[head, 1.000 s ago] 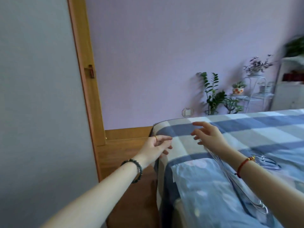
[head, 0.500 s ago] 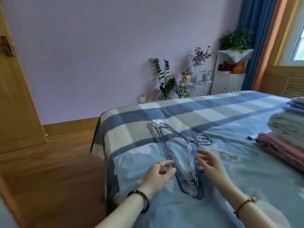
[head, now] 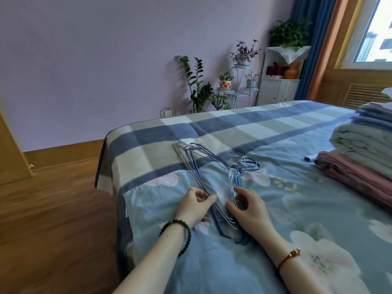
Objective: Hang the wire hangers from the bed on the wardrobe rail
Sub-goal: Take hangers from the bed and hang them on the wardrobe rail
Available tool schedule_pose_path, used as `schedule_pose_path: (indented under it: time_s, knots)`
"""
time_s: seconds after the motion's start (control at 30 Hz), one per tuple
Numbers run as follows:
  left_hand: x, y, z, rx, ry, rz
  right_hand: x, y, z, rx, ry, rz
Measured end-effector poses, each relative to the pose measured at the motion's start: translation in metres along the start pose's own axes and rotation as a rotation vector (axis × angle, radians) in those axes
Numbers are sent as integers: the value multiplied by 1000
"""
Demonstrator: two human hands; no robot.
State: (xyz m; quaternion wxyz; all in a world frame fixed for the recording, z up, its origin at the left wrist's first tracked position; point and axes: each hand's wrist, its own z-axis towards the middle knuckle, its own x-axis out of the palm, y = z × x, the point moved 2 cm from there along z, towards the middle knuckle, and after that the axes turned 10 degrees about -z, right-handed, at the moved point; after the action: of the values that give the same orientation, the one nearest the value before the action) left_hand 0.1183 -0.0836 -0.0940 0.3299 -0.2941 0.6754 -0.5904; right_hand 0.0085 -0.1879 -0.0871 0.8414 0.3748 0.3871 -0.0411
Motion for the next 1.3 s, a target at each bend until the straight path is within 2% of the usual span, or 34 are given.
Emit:
schedule_pose_path:
  time_s: [0.13,0.57,0.77,0.9,0.97,1.3]
  knots:
    - [2,-1,2,-9,-16,64,-2,5,-1,-32,0,-88]
    - [-2,0,-7,39,-84,-39,-15,17,-9,-29,-25,-106]
    - [-5,-1,-13,59,-108,-52,-20,16,-6,98,-8,105]
    - [-6,-3,-15,61,-119,-166,-23,17,-5,276,184,568]
    - [-6,-4,-17,67,-118,-213,-26,21,-6,322,251,714]
    - [-9,-9,-29,75,-81,-323,-27,37,-13,278,291,801]
